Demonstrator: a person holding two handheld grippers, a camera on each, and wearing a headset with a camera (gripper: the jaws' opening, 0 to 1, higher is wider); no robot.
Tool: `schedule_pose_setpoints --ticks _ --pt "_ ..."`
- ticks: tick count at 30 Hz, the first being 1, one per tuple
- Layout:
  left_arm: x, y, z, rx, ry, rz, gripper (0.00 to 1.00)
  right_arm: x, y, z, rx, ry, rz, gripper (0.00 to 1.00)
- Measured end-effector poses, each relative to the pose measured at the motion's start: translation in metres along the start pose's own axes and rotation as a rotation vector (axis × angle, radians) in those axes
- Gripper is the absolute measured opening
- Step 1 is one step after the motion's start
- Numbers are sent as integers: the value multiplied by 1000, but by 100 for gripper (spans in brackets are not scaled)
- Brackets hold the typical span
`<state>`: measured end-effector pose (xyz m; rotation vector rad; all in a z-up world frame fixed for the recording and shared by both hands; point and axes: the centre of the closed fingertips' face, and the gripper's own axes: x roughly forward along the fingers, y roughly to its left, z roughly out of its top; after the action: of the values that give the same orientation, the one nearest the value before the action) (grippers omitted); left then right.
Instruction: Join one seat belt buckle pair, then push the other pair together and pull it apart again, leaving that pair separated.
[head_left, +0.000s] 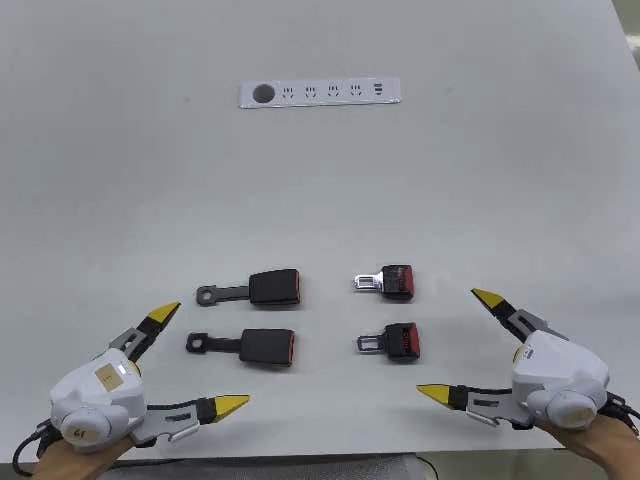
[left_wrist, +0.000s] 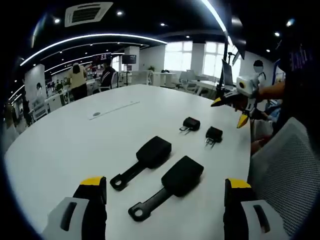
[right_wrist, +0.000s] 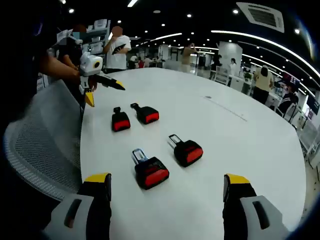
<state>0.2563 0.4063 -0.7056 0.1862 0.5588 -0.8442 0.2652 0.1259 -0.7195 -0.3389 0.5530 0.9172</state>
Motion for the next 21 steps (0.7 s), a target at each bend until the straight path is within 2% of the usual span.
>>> schedule_pose_setpoints --ticks 21 --pt "0 0 -1 3 2 -4 100 0 0 0 1 0 -2 94"
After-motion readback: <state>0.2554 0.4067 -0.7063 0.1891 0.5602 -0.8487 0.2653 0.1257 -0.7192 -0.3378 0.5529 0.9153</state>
